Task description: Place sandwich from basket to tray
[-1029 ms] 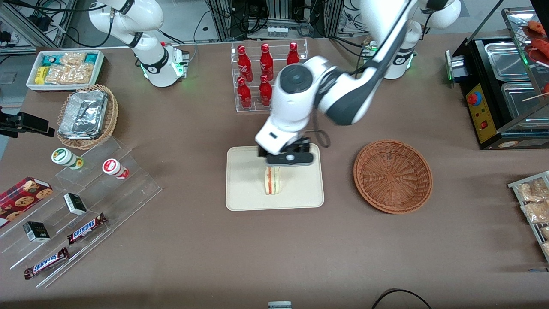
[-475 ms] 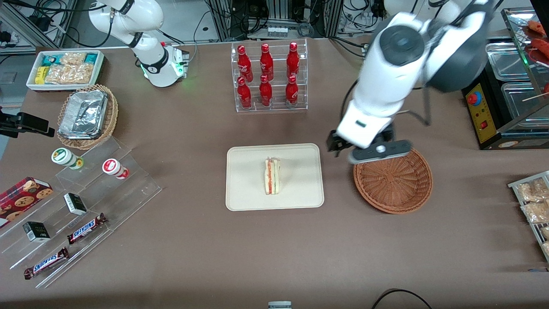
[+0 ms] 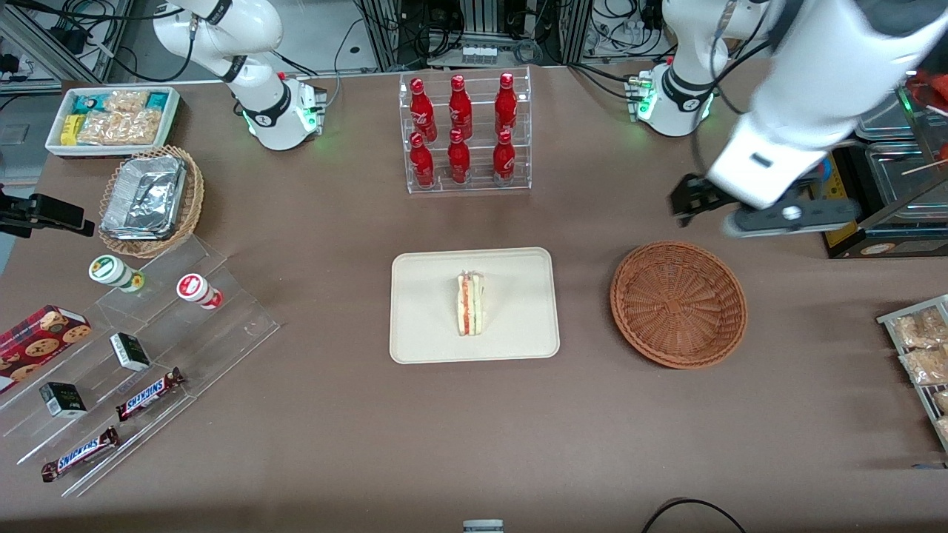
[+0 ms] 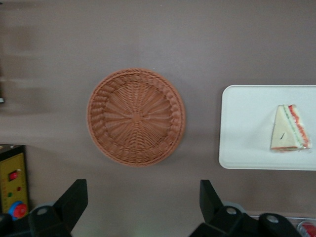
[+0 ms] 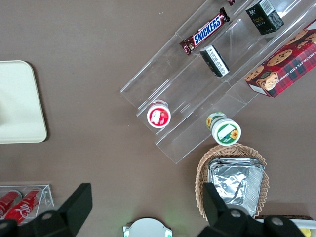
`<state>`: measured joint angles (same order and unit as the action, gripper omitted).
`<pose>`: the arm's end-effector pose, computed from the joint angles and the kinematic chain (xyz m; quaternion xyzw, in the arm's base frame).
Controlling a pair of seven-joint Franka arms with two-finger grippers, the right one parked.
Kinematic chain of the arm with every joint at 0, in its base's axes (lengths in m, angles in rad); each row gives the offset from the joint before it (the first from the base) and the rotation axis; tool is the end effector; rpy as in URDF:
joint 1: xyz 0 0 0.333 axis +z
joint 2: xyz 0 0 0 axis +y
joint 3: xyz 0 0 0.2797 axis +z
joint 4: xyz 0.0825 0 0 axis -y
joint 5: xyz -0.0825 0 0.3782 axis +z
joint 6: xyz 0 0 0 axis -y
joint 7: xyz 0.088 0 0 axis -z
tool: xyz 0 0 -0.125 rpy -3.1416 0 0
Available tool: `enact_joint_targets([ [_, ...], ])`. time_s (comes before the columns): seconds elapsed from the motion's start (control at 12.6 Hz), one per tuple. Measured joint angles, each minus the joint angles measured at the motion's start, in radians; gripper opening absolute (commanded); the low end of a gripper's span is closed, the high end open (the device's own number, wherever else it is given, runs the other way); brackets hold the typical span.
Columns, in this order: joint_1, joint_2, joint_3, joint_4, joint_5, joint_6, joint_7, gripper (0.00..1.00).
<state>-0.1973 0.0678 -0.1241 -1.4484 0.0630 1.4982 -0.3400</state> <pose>0.5346 -0.1669 0.5834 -0.9995 -0.0114 -0.0006 0.0286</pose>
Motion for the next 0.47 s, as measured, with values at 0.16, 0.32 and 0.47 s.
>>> enact_joint_targets([
  [0.16,0.075,-0.052,0.000,-0.036,-0.042,-0.012,0.103,1.00],
  [0.32,0.133,-0.100,0.003,-0.078,-0.066,-0.018,0.187,1.00],
  [0.47,0.139,-0.132,0.031,-0.115,-0.067,-0.018,0.212,1.00],
])
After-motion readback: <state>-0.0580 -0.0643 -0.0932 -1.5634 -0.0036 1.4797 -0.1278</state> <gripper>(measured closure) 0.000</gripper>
